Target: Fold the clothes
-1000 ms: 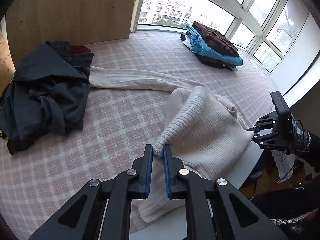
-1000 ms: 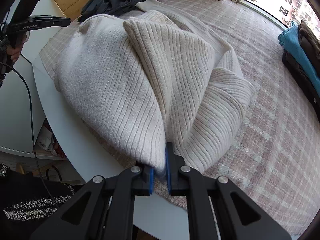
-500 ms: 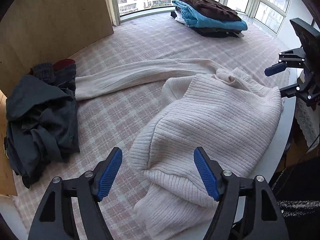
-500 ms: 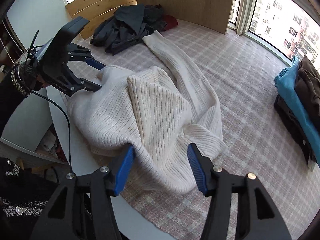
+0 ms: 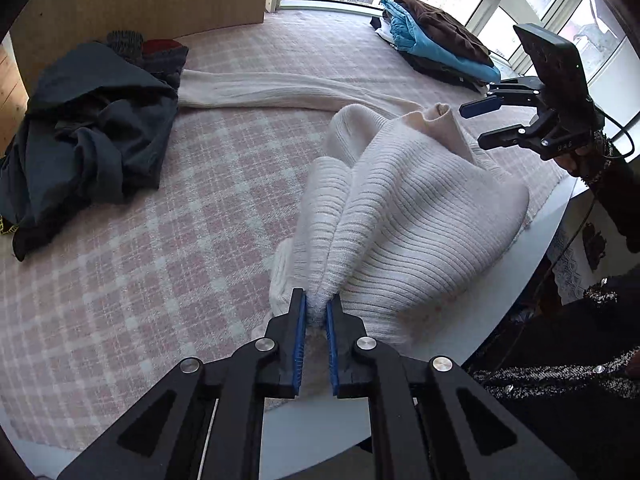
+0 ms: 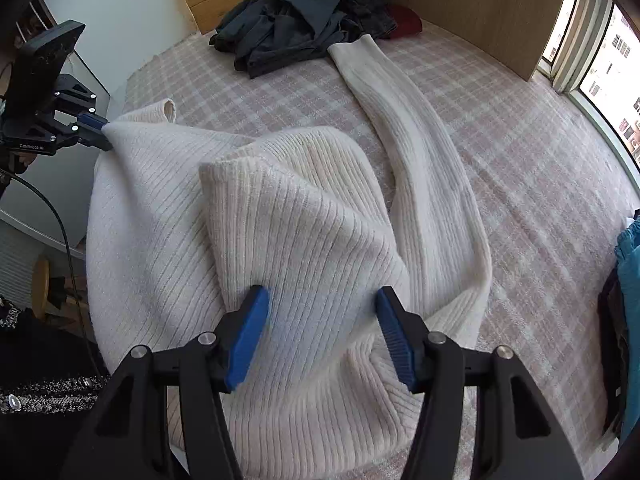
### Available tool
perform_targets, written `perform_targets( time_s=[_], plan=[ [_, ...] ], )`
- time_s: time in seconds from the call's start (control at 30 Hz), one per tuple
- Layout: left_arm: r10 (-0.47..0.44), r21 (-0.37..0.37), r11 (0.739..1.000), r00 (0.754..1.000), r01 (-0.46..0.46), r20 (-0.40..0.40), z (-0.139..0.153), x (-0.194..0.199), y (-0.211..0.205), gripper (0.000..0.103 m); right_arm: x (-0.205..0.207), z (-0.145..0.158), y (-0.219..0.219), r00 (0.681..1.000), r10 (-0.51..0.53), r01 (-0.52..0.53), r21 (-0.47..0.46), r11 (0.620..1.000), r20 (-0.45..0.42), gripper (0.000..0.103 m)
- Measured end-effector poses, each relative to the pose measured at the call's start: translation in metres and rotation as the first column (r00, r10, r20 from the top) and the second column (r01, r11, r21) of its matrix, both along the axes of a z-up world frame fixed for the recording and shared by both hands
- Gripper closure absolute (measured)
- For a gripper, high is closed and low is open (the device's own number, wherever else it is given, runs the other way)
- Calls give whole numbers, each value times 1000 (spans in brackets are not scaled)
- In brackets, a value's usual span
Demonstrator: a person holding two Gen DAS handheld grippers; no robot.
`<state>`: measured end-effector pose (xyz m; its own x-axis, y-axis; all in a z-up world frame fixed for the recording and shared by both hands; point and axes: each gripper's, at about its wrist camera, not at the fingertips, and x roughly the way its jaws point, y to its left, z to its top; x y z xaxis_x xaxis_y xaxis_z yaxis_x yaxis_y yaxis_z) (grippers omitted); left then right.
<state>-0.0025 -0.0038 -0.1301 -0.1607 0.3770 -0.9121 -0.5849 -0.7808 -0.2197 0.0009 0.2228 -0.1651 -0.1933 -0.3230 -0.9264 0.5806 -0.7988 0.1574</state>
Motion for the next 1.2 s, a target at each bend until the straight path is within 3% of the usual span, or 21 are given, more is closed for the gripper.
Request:
perform_targets(
  time_s=[0.1,0.27,0.37,0.5,0.53,0.6,0.67,0.77,0.87,0.9,0.97,1.03,1.07,1.17,1.2],
  plan=[
    [40,-2,999,999,-40,21,-2,13,-19,94,-8,3,20,995,5,3,-81,997,99,47],
    [85,-33,996,994,-83,74,-22,20,-32,94,-33,33,11,993,108,-110,-74,991,-38,47],
    [104,-22,994,991,-103,83,-25,25,-36,94,-46,16,-13,971,238,-238,-21,971,-23,47],
    [144,-24,990,984,-142,104,-30,35,-49,94,-45,-7,-24,944,319,-315,-63,947,78,48],
    [159,-25,987,981,-157,112,-32,38,-53,94,-44,-7,-21,946,310,-304,-75,950,94,52],
    [192,-24,981,974,-190,123,-35,43,-60,94,-43,-1,-13,952,280,-265,-118,957,127,87],
    [204,-22,979,972,-203,117,-34,48,-62,94,-38,11,-1,966,234,-222,-112,969,106,93],
    [201,-23,980,977,-200,72,-25,46,-59,94,-22,40,16,987,153,-147,-119,982,43,94],
    [204,-6,979,979,-204,-4,-5,42,-60,98,-14,85,28,996,13,-22,-109,994,-86,95],
    [215,10,977,976,-214,-31,4,38,-61,103,-12,104,31,990,-30,15,-111,994,-135,95],
    [222,44,975,970,-218,-103,27,17,-65,103,-9,144,34,966,-112,86,-120,989,-231,95],
    [210,86,976,962,-198,-173,55,-2,-68,103,-6,170,29,947,-148,130,-83,988,-286,95],
    [182,126,979,969,-162,-167,63,-13,-67,103,-2,173,27,945,-154,139,-72,988,-287,95],
    [120,176,980,979,-90,-167,73,-25,-65,94,14,166,24,949,-172,176,-8,984,-263,95],
    [100,180,981,980,-69,-170,73,-25,-63,75,22,159,25,954,-176,185,16,983,-244,95]
  ],
)
